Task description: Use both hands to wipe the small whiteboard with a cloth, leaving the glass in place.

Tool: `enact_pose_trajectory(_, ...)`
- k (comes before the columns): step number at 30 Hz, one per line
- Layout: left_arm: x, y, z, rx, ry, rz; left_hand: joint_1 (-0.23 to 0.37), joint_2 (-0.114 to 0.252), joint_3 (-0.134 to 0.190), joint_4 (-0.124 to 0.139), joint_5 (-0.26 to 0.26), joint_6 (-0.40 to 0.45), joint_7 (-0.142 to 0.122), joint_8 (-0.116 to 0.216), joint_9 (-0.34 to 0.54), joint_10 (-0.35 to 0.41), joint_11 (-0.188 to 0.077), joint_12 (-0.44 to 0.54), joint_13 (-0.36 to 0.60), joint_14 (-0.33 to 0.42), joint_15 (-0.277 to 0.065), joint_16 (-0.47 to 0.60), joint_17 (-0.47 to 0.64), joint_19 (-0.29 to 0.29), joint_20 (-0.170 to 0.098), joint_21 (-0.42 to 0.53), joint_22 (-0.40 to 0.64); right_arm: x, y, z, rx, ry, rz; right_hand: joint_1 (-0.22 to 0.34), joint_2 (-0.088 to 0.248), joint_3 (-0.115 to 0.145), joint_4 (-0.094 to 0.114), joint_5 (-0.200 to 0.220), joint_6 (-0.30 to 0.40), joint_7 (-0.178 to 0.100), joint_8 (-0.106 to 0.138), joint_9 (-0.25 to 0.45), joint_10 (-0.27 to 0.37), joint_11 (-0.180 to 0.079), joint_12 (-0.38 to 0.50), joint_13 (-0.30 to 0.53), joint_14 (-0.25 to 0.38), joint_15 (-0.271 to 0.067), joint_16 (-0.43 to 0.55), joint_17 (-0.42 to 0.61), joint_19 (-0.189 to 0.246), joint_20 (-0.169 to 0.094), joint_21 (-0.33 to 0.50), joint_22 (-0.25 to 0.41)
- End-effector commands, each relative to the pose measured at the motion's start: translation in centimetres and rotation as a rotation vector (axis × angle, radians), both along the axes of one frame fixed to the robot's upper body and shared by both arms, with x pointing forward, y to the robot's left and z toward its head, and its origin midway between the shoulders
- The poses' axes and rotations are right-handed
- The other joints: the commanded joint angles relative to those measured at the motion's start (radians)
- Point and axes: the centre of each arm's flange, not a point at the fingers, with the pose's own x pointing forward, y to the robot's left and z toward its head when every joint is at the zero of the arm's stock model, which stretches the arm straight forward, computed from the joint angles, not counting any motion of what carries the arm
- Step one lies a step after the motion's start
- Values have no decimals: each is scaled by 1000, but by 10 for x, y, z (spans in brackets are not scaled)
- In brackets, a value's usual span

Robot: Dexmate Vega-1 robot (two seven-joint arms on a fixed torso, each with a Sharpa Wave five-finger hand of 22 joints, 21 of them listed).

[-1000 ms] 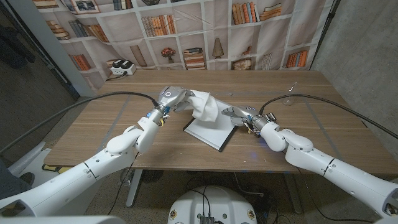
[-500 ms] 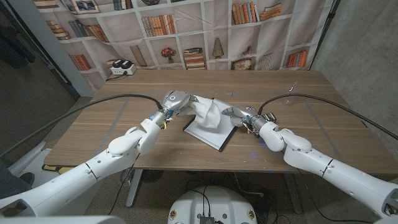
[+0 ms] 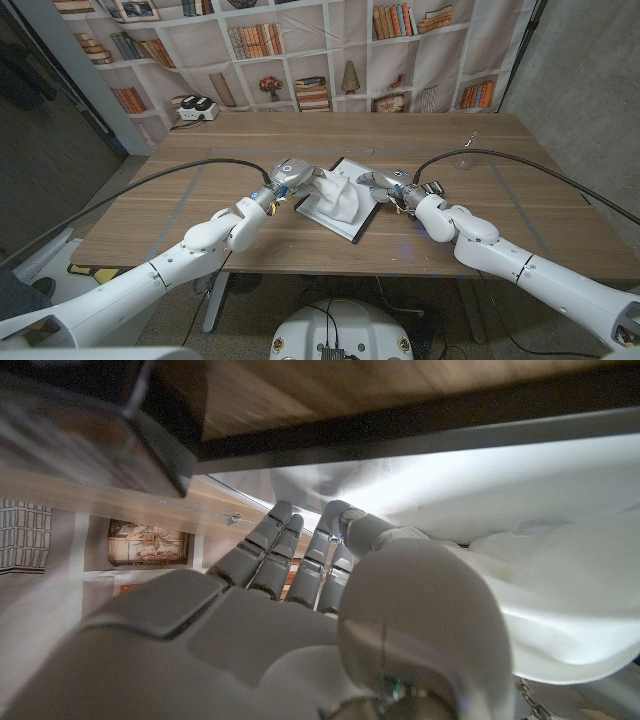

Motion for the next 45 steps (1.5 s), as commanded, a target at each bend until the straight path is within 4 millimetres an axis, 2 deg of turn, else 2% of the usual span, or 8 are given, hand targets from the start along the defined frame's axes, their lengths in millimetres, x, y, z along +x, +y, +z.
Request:
enact_pose_trajectory(1, 13, -9, -9, 31, 31, -2, -7, -1, 1, 7, 2, 21, -2, 8, 1, 14, -1, -3, -2, 7, -76, 2, 2, -2, -25, 6, 2, 1, 4, 0, -1, 7, 16, 0, -9, 10, 2, 7, 6, 2, -5, 2, 8, 5, 3, 0, 10, -108, -3, 3, 11, -124, 7, 1)
enact_pose_trajectory(13, 23, -25, -22, 121, -37, 37, -12, -3, -2, 11, 2, 76, 8, 26, -2, 64, 1, 5, -13, 49, -78, 9, -7, 25, -26, 21, 1, 3, 6, -1, 2, 14, 23, -1, -10, 14, 1, 9, 6, 2, -7, 2, 8, 9, 1, 0, 9, -106, -5, 3, 11, -124, 7, 1)
enact_pose_trajectory(15, 27, -25, -22, 114, -33, 39, -12, -3, -2, 12, 2, 82, 9, 28, -2, 67, 1, 5, -14, 53, -78, 9, -8, 25, -25, 21, 1, 3, 7, 0, 2, 12, 23, -1, -10, 14, 1, 9, 6, 2, -7, 2, 8, 4, 0, 0, 10, -105, -5, 3, 11, -124, 7, 1)
enact_pose_trajectory(31, 46, -27, -10, 84, -13, 35, -15, -2, -3, 15, 3, 99, 11, 31, -5, 83, 2, 5, -17, 65, -78, 7, -12, 27, -28, 24, 1, 5, 6, -1, 11, 22, 11, -3, -11, 20, 0, 11, 8, 2, -8, 3, 10, 7, -2, 0, 13, -104, -7, 3, 11, -123, 7, 0)
enact_pose_trajectory(38, 38, -32, -18, 64, 36, -19, -15, -3, -3, 15, 3, 99, 9, 29, -5, 82, 2, 3, -16, 66, -78, 5, -14, 26, -27, 25, 1, 7, 6, 0, 27, 26, 6, -4, -12, 21, -1, 12, 8, 3, -9, 3, 11, 8, -3, 1, 13, -103, -8, 3, 11, -122, 6, 0)
enact_pose_trajectory(45, 22, -24, -29, 31, 64, -21, -15, -3, -3, 15, 3, 98, 7, 27, -6, 84, 2, 3, -16, 64, -77, 3, -14, 25, -27, 26, 1, 8, 7, 2, 43, 23, 19, -6, -13, 24, -1, 13, 7, 4, -10, 3, 11, 11, -4, 1, 14, -101, -8, 3, 12, -121, 6, 0)
